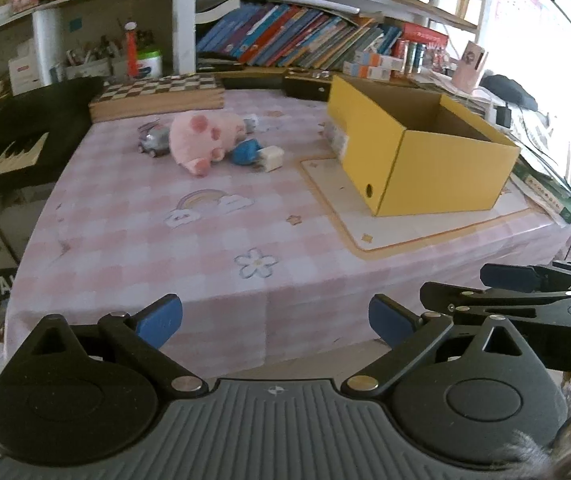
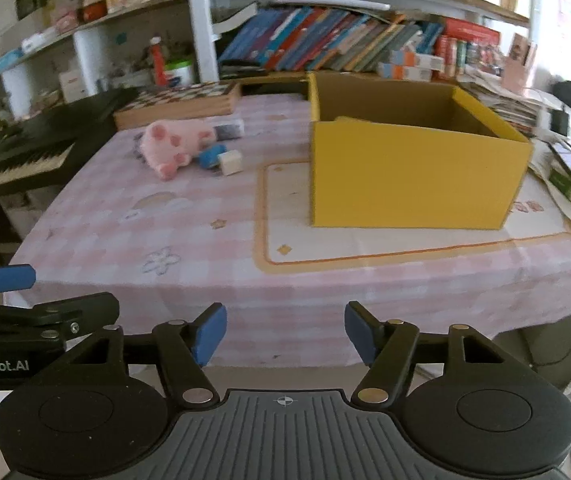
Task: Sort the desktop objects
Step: 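Withdraw both open tools from the box back over the table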
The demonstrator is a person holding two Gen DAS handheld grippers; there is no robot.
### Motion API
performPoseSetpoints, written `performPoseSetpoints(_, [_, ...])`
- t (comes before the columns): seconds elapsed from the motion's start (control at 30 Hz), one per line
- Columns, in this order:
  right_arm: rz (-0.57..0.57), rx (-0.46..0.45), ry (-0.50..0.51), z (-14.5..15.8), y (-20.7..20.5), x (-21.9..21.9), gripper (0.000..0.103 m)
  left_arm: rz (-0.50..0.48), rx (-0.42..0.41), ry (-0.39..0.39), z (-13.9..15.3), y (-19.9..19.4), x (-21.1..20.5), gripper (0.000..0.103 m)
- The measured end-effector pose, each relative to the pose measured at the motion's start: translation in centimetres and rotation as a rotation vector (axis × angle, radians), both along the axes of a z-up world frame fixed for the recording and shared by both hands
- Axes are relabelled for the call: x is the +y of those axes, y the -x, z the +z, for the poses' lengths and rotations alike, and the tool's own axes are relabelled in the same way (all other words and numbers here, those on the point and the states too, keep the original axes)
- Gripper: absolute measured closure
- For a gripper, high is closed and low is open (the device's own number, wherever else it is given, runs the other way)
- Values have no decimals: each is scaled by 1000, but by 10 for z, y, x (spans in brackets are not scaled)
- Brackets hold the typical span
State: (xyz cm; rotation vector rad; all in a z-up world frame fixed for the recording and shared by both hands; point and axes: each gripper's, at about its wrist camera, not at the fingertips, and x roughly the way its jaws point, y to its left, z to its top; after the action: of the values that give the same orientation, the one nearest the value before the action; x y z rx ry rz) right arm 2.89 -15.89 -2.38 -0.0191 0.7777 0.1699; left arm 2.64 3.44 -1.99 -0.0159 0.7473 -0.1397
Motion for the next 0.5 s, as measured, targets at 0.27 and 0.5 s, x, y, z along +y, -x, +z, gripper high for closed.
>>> performPoseSetpoints(0.27, [74,6,2,0,0,30,30,66,-9,-5,2,7,29,3])
performPoseSetpoints(0.5, [134,-6,8,3,-6,52,30,126,-23,4,5,7,49,3])
